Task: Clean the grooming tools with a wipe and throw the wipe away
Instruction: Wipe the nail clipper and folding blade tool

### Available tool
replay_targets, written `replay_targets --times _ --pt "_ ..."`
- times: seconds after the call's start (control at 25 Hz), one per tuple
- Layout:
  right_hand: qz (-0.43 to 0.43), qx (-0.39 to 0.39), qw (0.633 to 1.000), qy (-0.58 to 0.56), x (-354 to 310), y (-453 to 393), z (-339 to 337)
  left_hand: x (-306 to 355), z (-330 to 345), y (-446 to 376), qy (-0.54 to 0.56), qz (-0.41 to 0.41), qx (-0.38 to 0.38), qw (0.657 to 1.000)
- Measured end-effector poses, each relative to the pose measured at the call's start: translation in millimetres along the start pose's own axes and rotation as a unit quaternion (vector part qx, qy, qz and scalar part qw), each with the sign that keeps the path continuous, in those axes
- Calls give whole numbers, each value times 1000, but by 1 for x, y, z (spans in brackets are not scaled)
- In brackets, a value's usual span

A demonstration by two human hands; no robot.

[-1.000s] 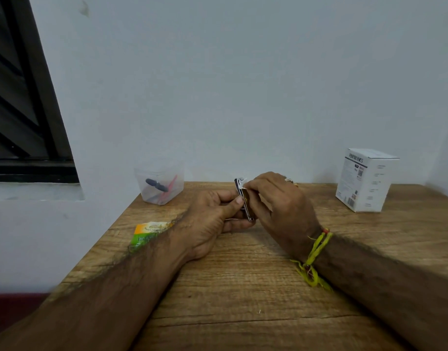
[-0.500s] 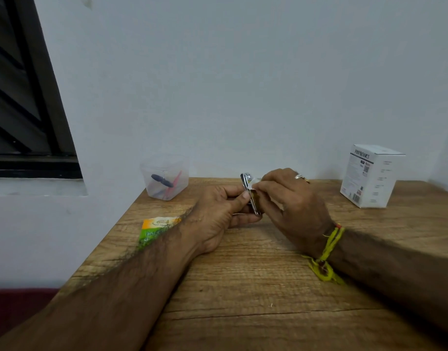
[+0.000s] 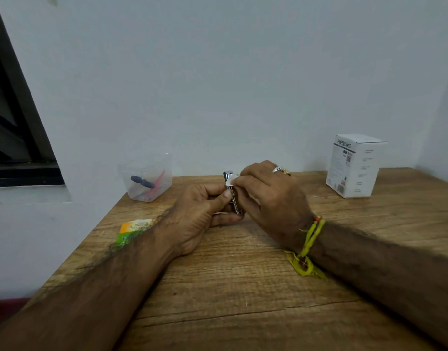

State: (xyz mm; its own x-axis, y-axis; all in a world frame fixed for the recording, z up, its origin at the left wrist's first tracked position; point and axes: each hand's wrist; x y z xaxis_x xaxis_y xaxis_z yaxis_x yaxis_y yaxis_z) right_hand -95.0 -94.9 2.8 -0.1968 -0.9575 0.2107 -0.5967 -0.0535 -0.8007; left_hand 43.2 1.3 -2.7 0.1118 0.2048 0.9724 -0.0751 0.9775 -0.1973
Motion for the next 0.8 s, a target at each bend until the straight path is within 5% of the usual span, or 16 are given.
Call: replay_targets --times 0.8 --pt "-11 -17 1000 -3 8 5 -4 2 1 1 -17 -10 5 1000"
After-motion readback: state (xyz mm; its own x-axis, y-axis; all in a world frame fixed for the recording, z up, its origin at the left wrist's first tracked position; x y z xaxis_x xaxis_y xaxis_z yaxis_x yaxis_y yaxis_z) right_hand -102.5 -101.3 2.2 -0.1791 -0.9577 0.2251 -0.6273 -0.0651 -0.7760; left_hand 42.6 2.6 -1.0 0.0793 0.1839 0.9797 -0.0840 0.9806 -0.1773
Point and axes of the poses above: each hand's wrist, its own y-axis away from the middle knuckle, its own z-axis out of the palm, x = y × z, and after that the axes turned 12 degrees about -x, right-handed
